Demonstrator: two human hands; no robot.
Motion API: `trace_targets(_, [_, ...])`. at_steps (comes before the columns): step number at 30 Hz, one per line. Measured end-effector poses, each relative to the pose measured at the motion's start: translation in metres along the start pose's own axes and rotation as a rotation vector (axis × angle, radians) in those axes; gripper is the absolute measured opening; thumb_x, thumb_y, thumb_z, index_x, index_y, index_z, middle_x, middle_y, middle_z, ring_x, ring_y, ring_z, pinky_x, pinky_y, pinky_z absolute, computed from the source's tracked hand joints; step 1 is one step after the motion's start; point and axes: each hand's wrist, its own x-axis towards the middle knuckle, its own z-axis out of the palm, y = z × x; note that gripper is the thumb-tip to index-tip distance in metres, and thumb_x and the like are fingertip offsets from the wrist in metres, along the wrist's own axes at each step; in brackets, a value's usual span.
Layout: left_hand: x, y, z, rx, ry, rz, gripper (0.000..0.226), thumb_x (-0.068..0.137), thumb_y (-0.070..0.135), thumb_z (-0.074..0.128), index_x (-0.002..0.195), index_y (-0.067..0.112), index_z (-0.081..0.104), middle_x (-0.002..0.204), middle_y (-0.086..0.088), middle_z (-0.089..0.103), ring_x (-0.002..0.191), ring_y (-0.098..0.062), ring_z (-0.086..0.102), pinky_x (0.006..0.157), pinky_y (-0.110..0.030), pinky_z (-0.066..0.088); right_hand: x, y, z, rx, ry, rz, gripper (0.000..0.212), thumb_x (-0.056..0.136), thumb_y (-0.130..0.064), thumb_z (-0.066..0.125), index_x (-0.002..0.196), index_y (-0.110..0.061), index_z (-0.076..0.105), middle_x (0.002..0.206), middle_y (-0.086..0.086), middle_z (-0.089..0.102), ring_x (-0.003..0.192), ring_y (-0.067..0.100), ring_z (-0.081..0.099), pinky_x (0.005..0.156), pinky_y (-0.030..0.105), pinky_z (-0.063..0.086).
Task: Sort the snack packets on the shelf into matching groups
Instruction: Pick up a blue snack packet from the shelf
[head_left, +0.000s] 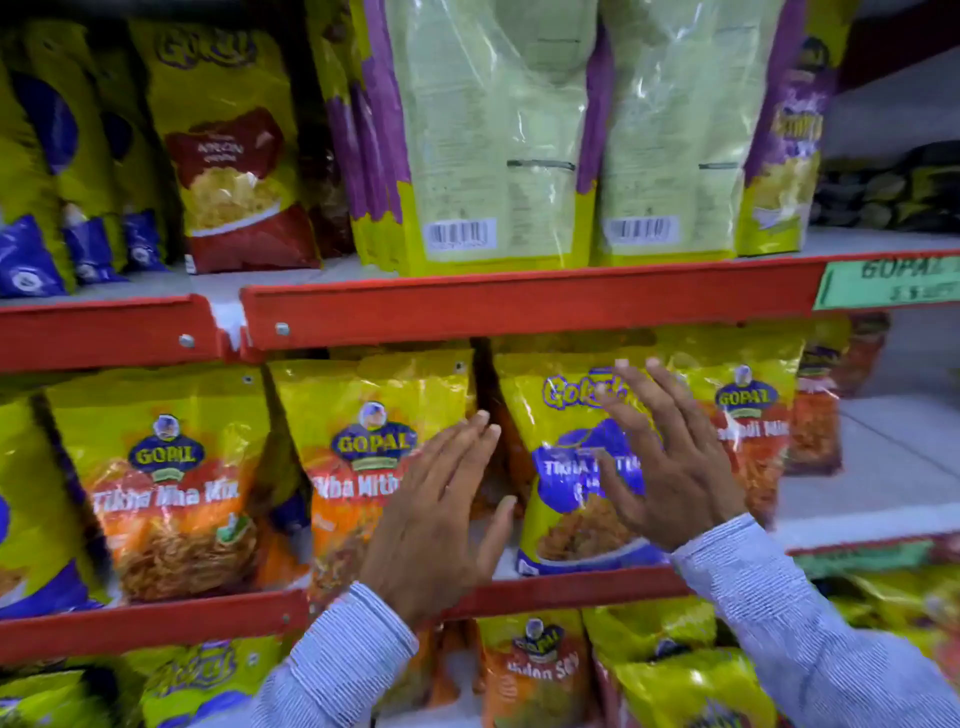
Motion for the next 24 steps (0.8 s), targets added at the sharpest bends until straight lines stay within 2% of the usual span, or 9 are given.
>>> trace_targets(3, [0.003,0.016,0.031,-0.149,-0.079,-0.156,0.065,0.088,0.038,0.064,0.142,0.004,0.051,0.145,-0.013,0.059,0.132,-0.029,0.057,0.115,-0.028,0.034,-0.032,0.023,-0.002,0.147,-0.004,0.215,0.045,0.085,-0.035,0.063,0.12,-0.008,0.057,0.123,0.014,0.06,0.115,0.033,0.057,0.105,0.034,0.04])
trace_targets(6, [0.008,0.025,0.056,-0.263,-0.224,-0.382,0.073,0.082,0.037,0.078,0.143,0.007,0.049,0.142,-0.013,0.061,0.13,-0.029,0.057,0.108,-0.023,0.035,-0.053,0.04,0.007,0.267,-0.148,0.512,0.045,0.08,-0.036,0.078,0.111,-0.01,0.059,0.105,0.013,0.065,0.094,0.023,0.059,0.086,0.028,0.043])
trace_targets(9, [0.013,0.022,0.073,-0.337,-0.299,-0.482,0.074,0.073,0.049,0.081,0.13,0.009,0.057,0.125,-0.014,0.071,0.115,-0.031,0.066,0.093,-0.026,0.045,-0.056,0.053,0.017,0.695,-0.442,0.79,0.048,0.08,-0.02,0.082,0.122,-0.009,0.061,0.118,0.013,0.073,0.101,0.019,0.068,0.098,0.039,0.054])
trace_targets(11, [0.016,0.017,0.08,-0.39,-0.358,-0.576,0.08,0.064,0.058,0.075,0.127,0.011,0.061,0.122,-0.011,0.074,0.111,-0.028,0.069,0.095,-0.037,0.055,-0.057,0.06,0.023,0.851,-0.552,0.797,0.055,0.08,-0.002,0.078,0.13,-0.003,0.057,0.129,0.019,0.068,0.103,0.015,0.067,0.098,0.036,0.055])
trace_targets(13, [0.017,0.015,0.083,-0.495,-0.347,-0.645,0.078,0.057,0.056,0.079,0.12,0.012,0.067,0.117,-0.008,0.078,0.107,-0.023,0.072,0.095,-0.044,0.058,-0.06,0.063,0.027,0.91,-0.534,0.794,0.061,0.075,0.008,0.079,0.13,0.002,0.055,0.129,0.023,0.067,0.102,0.017,0.065,0.096,0.038,0.053])
trace_targets(17, [0.005,0.016,0.08,-0.618,-0.211,-0.655,0.075,0.052,0.032,0.092,0.12,0.015,0.068,0.117,-0.003,0.078,0.11,-0.018,0.074,0.097,-0.05,0.059,-0.067,0.057,0.018,0.99,-0.393,0.793,0.064,0.059,0.014,0.086,0.115,-0.004,0.062,0.106,0.015,0.073,0.084,0.0,0.07,0.077,0.024,0.058])
trace_targets(19, [-0.007,0.02,0.072,-0.658,-0.132,-0.608,0.07,0.054,0.023,0.094,0.119,0.021,0.068,0.118,0.004,0.078,0.111,-0.013,0.073,0.098,-0.047,0.059,-0.072,0.047,0.007,1.041,-0.305,0.762,0.07,0.052,0.011,0.091,0.114,-0.008,0.064,0.102,0.001,0.078,0.088,0.002,0.072,0.077,0.021,0.06])
trace_targets(21, [-0.022,0.024,0.057,-0.728,-0.059,-0.572,0.067,0.058,0.012,0.095,0.118,0.025,0.068,0.118,0.008,0.078,0.111,-0.012,0.073,0.096,-0.038,0.061,-0.076,0.029,-0.01,1.025,-0.236,0.709,0.072,0.048,-0.002,0.096,0.111,-0.025,0.068,0.1,-0.013,0.079,0.093,0.004,0.072,0.082,0.021,0.059])
trace_targets(24, [-0.055,0.026,0.031,-0.763,-0.001,-0.539,0.067,0.058,0.014,0.095,0.118,0.029,0.069,0.12,0.012,0.077,0.113,-0.016,0.073,0.095,-0.032,0.06,-0.09,-0.005,-0.029,0.995,-0.201,0.65,0.063,0.053,-0.025,0.094,0.109,-0.038,0.068,0.104,-0.026,0.076,0.094,-0.004,0.071,0.081,0.013,0.056])
